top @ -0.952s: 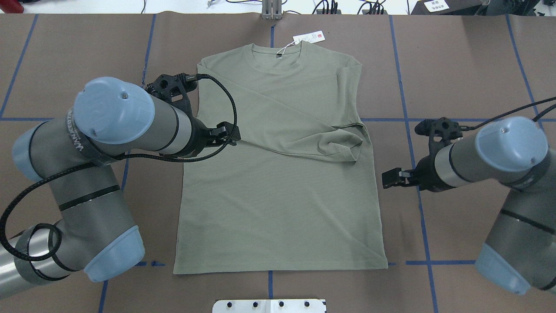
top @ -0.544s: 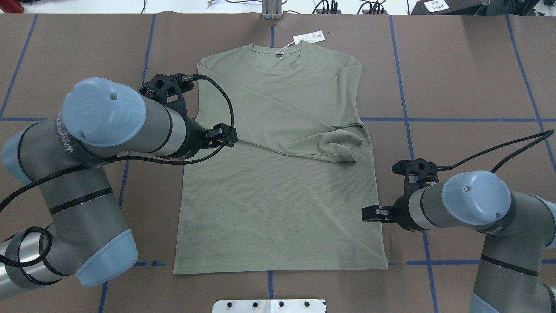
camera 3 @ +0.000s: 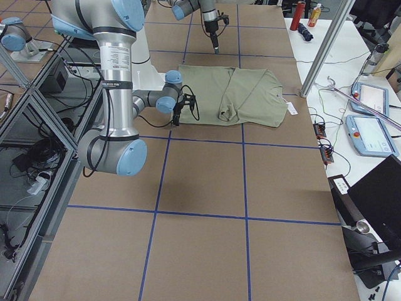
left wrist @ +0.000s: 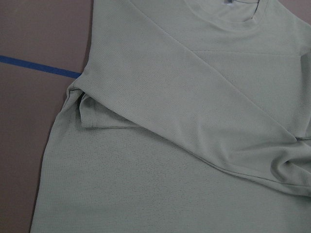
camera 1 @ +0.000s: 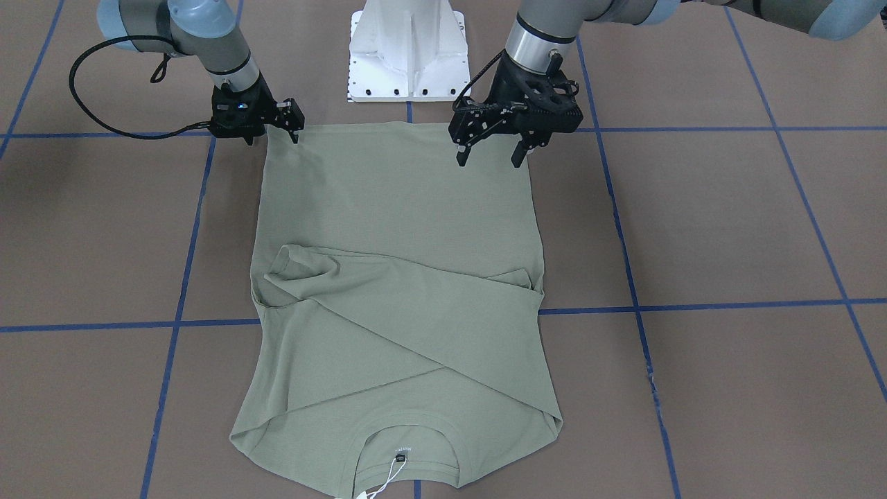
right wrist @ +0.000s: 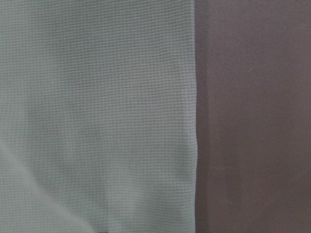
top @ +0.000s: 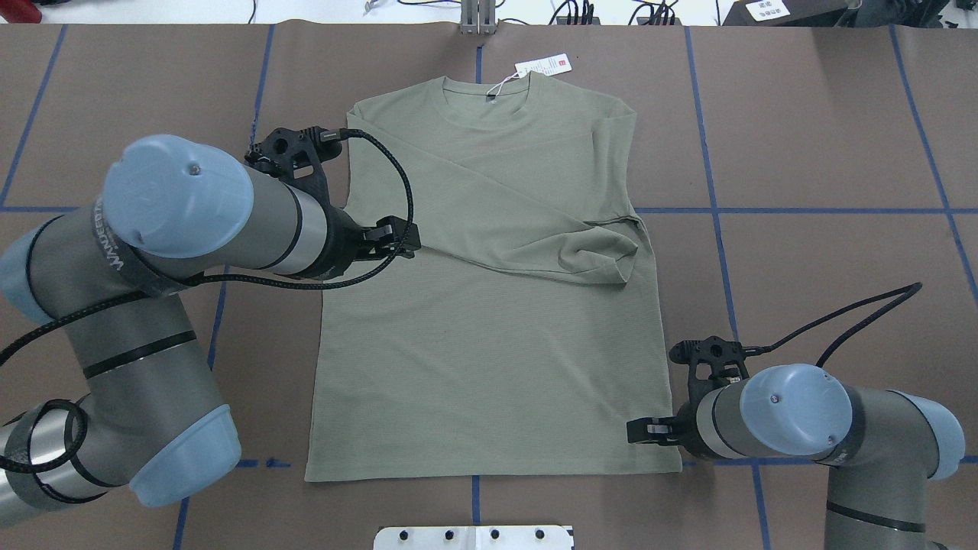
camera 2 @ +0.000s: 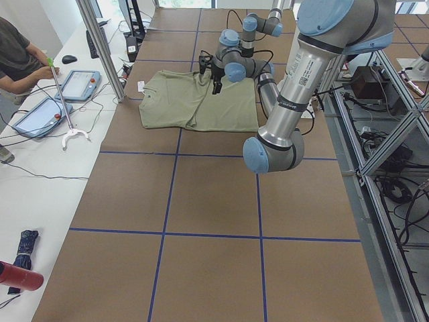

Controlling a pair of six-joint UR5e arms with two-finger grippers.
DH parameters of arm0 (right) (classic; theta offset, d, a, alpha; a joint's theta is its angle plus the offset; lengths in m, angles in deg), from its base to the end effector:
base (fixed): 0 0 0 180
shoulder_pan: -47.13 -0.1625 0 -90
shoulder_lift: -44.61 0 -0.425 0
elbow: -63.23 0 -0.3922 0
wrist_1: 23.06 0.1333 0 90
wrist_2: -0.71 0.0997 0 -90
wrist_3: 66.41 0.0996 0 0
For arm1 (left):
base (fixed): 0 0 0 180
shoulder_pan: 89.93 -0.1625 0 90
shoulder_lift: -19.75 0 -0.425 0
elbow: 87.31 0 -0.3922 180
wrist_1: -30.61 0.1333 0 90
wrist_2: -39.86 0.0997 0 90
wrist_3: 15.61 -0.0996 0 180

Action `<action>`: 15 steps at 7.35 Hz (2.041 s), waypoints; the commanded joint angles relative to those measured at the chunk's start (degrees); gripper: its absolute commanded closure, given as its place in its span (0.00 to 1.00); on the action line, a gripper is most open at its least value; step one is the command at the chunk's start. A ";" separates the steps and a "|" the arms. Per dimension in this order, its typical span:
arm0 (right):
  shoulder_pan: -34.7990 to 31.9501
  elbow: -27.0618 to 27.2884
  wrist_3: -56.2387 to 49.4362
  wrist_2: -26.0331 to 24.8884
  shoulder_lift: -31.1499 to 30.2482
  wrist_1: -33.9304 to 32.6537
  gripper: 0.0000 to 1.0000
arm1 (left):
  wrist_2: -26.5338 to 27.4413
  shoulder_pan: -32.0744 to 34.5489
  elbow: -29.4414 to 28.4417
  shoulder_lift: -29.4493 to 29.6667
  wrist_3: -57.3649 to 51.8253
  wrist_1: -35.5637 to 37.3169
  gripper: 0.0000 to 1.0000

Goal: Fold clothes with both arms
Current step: 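Move both grippers to the hem corners nearest the robot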

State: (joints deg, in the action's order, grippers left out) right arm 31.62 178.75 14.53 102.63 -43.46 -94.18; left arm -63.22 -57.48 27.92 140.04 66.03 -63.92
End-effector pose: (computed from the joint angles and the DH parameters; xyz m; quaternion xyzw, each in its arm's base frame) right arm -0.4533 -0.2428 0.4016 -0.0100 -0.4026 0.0107 0.9153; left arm 0.4218 -0.3994 0.1682 0.0809 0.5003 -0.1238 0.8531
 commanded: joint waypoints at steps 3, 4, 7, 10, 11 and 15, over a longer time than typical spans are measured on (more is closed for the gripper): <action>0.66 0.05 1.05 0.64 -0.09 0.02 0.20 | 0.08 0.07 0.00 -0.05 -0.08 -0.13 0.00; 0.75 0.22 1.67 0.73 -0.09 0.02 0.41 | 0.08 0.07 0.00 -0.05 0.01 -0.13 0.00; 0.75 0.84 1.68 1.52 -0.17 0.02 0.86 | -0.01 0.07 0.00 -0.05 0.01 -0.13 0.00; 0.84 2.50 4.73 1.43 -0.52 0.20 1.00 | 0.08 0.07 0.00 -0.05 0.10 -0.04 0.00; 0.75 4.08 5.80 1.35 -0.53 0.28 1.00 | 0.08 0.07 -0.44 -0.92 0.45 -0.13 0.00; 0.40 4.97 5.81 0.65 0.35 0.90 1.00 | 1.91 -10.63 0.87 -10.22 13.70 -0.22 0.01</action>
State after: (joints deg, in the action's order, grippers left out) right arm 32.26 183.68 20.31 103.53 -43.36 -93.44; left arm -62.28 -64.22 28.50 132.94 75.89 -64.16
